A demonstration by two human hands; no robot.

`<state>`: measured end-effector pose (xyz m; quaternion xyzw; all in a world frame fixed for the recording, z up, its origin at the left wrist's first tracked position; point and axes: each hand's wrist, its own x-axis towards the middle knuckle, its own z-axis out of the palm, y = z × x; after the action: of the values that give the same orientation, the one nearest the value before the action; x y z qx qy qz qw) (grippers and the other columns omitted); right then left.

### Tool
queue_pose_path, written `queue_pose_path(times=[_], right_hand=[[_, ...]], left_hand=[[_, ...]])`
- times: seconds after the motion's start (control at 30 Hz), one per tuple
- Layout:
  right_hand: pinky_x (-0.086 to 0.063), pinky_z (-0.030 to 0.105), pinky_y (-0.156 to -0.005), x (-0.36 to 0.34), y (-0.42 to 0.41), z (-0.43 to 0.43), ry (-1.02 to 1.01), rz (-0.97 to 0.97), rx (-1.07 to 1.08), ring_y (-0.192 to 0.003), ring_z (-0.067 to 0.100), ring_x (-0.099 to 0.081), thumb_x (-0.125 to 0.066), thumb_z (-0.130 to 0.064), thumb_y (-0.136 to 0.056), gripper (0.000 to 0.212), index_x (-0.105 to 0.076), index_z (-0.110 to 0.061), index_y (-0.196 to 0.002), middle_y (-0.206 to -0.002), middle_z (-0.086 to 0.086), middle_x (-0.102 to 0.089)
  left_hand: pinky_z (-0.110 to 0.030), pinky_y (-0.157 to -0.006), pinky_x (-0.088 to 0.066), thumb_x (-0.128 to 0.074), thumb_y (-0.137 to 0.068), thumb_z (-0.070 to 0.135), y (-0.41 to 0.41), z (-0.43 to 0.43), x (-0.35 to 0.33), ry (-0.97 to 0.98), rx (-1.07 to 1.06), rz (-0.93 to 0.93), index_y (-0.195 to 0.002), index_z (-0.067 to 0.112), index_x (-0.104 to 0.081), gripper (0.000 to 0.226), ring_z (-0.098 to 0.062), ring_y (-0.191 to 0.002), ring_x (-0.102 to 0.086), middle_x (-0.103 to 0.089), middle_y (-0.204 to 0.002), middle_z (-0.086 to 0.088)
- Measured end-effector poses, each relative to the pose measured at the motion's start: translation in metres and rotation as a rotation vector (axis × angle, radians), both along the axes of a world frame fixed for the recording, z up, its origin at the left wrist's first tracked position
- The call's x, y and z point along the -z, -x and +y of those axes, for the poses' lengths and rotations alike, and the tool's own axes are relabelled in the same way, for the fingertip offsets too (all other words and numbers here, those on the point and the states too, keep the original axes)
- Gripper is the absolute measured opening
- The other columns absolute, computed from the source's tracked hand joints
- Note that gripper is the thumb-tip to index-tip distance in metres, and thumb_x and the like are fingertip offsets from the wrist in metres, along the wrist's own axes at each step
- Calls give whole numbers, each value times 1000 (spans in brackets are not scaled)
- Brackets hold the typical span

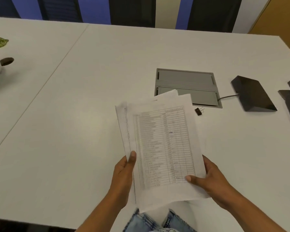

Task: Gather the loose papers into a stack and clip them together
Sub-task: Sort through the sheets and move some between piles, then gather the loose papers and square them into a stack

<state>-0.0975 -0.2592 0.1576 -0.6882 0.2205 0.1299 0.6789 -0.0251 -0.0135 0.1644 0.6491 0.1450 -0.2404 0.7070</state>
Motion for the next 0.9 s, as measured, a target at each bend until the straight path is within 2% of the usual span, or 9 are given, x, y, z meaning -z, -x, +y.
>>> queue_pose_path(times=[0.07, 0.17, 0.33, 0.4, 0.53, 0.63, 0.73, 0.8, 0.9], right_hand=[[-57, 36, -91, 1, 0, 1, 20, -2, 2, -106, 16, -70, -84, -7, -68, 70, -55, -24, -128, -117, -3, -73], [-57, 33, -91, 2, -1, 2, 26, -13, 16, -106, 14, -70, -85, -8, -66, 70, -54, -25, -127, -117, -6, -73], [-56, 34, -92, 6, -1, 5, -52, -19, 13, -109, 17, -69, -83, -7, -68, 65, -56, -21, -126, -118, -2, -72], [-55, 37, -93, 10, 1, 7, -89, -5, -17, -111, 18, -68, -83, -8, -71, 63, -55, -20, -127, -121, -1, -71], [-58, 37, -85, 22, 0, 6, -139, 109, 43, -99, 21, -71, -78, -40, -77, 50, -61, -20, -119, -113, 5, -73], [-57, 37, -76, 50, 1, -4, 171, 299, 246, -84, 23, -70, -64, -44, -89, 32, -66, -16, -104, -103, 9, -73], [-52, 38, -85, 83, 11, -17, 620, 453, 348, -100, 28, -65, -63, -46, -87, 47, -60, -10, -117, -115, 10, -68], [-49, 34, -83, 99, 16, -21, 720, 507, 294, -107, 31, -63, -66, -46, -85, 60, -54, -5, -126, -122, 13, -65], [-52, 34, -80, 114, 19, -18, 754, 615, 187, -107, 32, -63, -70, -51, -78, 69, -50, -4, -124, -121, 14, -61]], left_hand=[[-17, -80, -51, -60, -93, 30, -1, -2, 2, -1, 15, -26, -107, 32, -67, 16, 0, -95, -71, -77, -103, 15], [-10, -68, -54, -61, -95, 18, -4, -1, 5, -33, -8, -68, -109, 25, -67, 17, 0, -93, -72, -77, -99, 17], [-15, -75, -55, -59, -96, 20, -5, 4, 7, -42, -28, -62, -112, 27, -66, 19, -2, -96, -72, -77, -103, 16], [-22, -80, -56, -58, -97, 21, -5, 8, 10, -51, -51, -52, -112, 28, -66, 19, -6, -96, -73, -78, -103, 13], [-34, -84, -58, -57, -97, 23, -8, 20, 15, -83, -70, -27, -121, 23, -64, 25, -16, -98, -73, -77, -108, 5], [-36, -85, -57, -56, -98, 22, -10, 32, 18, -118, -32, -45, -122, 21, -65, 25, -18, -99, -73, -77, -110, 2], [-34, -81, -56, -57, -97, 22, -11, 46, 21, -135, -52, -55, -121, 21, -65, 25, -18, -97, -72, -77, -108, 2], [-39, -86, -55, -57, -97, 23, -11, 56, 24, -142, -85, -50, -124, 21, -65, 28, -21, -100, -71, -76, -110, 2], [-40, -89, -52, -56, -97, 23, -8, 68, 27, -154, -117, -50, -127, 20, -63, 31, -24, -105, -68, -74, -113, 1]])
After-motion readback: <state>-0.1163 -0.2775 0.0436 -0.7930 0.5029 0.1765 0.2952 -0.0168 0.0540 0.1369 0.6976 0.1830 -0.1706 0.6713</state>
